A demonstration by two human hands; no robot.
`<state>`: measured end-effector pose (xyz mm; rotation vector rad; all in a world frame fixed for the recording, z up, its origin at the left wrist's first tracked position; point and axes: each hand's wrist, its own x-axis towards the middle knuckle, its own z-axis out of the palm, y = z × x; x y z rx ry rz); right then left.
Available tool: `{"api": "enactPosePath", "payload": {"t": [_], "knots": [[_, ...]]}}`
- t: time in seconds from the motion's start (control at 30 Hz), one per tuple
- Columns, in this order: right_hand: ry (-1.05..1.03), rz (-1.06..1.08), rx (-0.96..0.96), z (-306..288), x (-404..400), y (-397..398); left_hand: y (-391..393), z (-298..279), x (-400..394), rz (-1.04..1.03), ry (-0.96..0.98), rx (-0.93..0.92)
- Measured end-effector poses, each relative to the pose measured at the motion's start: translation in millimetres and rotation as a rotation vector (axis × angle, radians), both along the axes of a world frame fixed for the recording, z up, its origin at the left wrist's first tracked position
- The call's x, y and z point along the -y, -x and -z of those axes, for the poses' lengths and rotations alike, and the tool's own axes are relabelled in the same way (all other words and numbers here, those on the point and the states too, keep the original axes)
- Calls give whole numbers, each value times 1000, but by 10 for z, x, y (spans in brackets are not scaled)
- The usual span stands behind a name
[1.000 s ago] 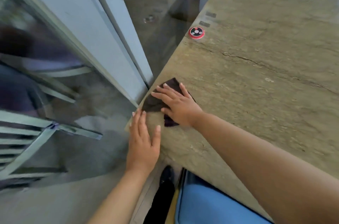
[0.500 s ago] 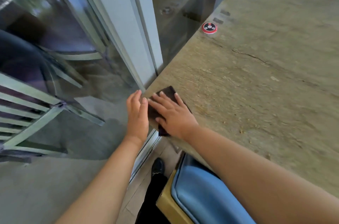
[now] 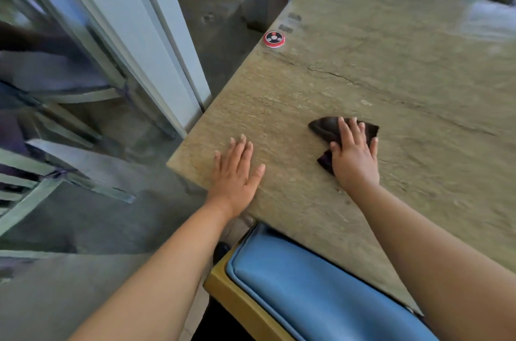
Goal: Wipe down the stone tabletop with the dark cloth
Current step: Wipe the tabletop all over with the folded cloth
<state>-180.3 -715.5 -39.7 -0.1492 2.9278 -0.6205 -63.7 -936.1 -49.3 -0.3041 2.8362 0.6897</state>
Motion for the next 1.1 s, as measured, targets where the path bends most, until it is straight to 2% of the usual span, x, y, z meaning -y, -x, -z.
{"api": "enactPosePath", "payload": {"t": [0.1, 0.17, 0.23, 0.3, 0.37, 0.43, 0.5, 0.53, 0.6, 0.73, 0.8, 0.87, 0.93, 1.03, 1.1], "knots": [[27, 150, 65, -14, 29, -38, 9, -46, 19, -74, -196, -61], [51, 97, 84, -62, 270, -88, 6, -43, 73, -113, -364, -122], [65, -145, 60, -87, 569, -272, 12, -63, 118, -181, -585, -165], [88, -438, 44, -82, 769, -552, 31, -150, 105, -316, -900, -151], [72, -704, 37, -62, 734, -787, 52, -200, 84, -395, -1007, -151], [76, -896, 27, -14, 488, -885, 84, -163, 50, -390, -869, -194], [91, -929, 26, -9, 182, -863, 143, -117, -47, -339, -563, -205], [103, -883, 24, -15, 33, -827, 186, -121, -118, -309, -438, -186], [137, -735, 34, -35, -258, -758, 297, -161, -278, -179, -366, -132], [162, -427, 25, -111, -1003, -794, 506, -155, -508, 304, -139, 42], [49, -241, -30, -208, -1331, -866, 641, -129, -635, 405, -33, 124], [-19, -63, -35, -342, -1421, -874, 758, -136, -789, 422, 40, 143], [105, 15, -9, -417, -1234, -818, 833, -142, -875, 397, 29, 165], [271, 23, 18, -339, -752, -688, 864, -54, -825, 320, -247, 128], [245, -56, 27, -200, -467, -636, 871, -30, -762, 266, -439, 67]]}}
